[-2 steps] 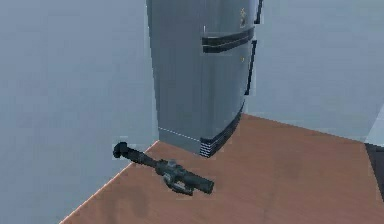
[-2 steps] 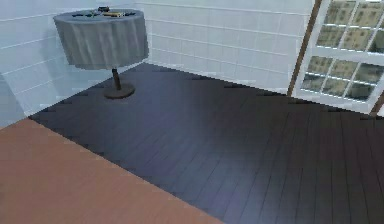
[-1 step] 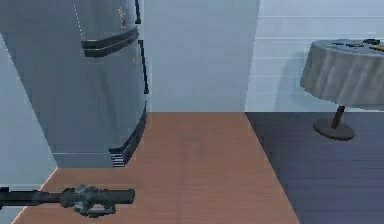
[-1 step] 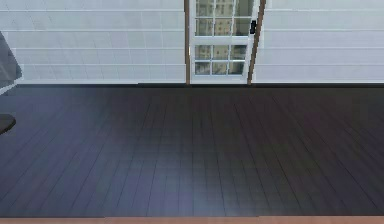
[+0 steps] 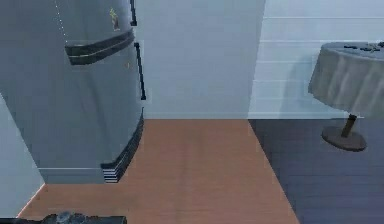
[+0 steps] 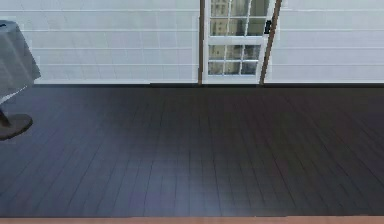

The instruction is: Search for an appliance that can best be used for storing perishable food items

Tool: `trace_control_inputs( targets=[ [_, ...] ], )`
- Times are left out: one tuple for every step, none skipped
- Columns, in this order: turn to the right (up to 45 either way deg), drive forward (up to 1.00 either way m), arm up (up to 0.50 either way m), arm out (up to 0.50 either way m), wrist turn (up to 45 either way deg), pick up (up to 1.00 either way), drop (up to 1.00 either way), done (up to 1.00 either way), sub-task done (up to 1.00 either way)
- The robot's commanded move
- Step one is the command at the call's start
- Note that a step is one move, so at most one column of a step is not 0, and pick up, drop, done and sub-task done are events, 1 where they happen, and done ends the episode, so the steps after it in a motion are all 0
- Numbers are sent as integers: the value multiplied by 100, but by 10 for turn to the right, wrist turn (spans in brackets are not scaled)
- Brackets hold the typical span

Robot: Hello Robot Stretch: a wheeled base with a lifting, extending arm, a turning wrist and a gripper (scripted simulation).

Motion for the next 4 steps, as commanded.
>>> trace_control_inputs(
  targets=[
    [90,0,0,0,0,0,0,0,0],
    [0,85,0,0,0,0,0,0,0],
    [-30,0,0,0,0,0,0,0,0],
    [-30,0,0,0,0,0,0,0,0]
  ],
)
